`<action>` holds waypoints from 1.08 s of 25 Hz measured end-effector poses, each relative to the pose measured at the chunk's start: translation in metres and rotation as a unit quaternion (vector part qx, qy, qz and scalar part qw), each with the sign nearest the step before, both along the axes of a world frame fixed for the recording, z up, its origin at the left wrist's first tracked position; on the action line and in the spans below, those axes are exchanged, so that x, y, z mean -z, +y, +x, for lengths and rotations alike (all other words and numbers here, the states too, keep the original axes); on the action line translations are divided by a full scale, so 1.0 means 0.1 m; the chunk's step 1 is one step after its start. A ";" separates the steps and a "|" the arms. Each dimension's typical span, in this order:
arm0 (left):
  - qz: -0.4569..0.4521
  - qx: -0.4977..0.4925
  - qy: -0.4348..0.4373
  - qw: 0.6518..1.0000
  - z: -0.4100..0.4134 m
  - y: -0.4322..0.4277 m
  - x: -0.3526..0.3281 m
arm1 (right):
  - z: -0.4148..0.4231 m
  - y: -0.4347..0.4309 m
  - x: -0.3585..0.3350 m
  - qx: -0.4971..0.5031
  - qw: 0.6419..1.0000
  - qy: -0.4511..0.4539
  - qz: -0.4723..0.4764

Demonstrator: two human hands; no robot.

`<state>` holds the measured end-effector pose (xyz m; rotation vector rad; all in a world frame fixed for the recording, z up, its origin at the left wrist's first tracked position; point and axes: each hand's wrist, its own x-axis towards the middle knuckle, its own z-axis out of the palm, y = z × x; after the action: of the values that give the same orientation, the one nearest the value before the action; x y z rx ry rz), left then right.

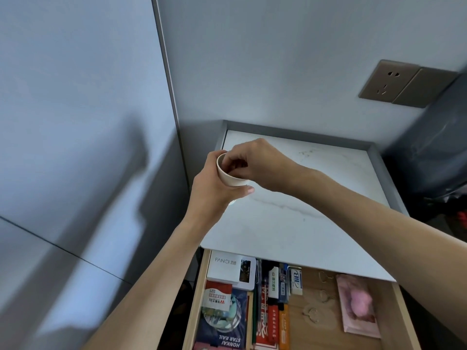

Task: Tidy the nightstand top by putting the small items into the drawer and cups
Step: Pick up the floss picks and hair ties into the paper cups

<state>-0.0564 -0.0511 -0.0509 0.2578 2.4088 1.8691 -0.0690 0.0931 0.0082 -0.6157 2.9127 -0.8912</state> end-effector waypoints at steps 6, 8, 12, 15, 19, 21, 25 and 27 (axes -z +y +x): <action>0.044 0.023 -0.012 0.999 0.10 0.10 -0.06 | 0.17 0.11 -0.18 0.007 0.999 -0.037 0.019; 0.062 0.028 -0.007 0.998 0.18 0.14 -0.11 | 0.33 0.22 -0.28 0.076 0.996 0.003 -0.053; 0.044 0.060 0.017 0.997 0.49 0.21 -0.22 | 0.67 0.53 -0.39 0.229 0.972 0.023 -0.047; -0.021 0.096 0.054 0.994 0.78 0.28 -0.31 | 1.06 0.60 -0.36 0.210 0.975 -0.065 -0.028; -0.122 0.192 0.077 0.971 1.22 0.33 -0.30 | 1.63 0.71 -0.26 0.219 0.974 -0.054 0.012; -0.212 0.234 0.061 0.947 1.41 0.27 -0.23 | 1.93 0.85 -0.10 0.216 0.972 -0.070 0.052; -0.262 0.222 -0.042 0.938 1.63 0.15 -0.10 | 2.53 1.12 0.53 0.181 0.959 -0.124 0.180; -0.267 0.215 -0.050 0.938 1.71 0.15 -0.05 | 2.78 1.20 0.83 0.190 0.948 -0.144 0.210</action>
<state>0.1146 -0.0358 -0.0454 0.5682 2.4200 0.9846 0.2095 0.2128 -0.0750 0.1006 2.8450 -0.3082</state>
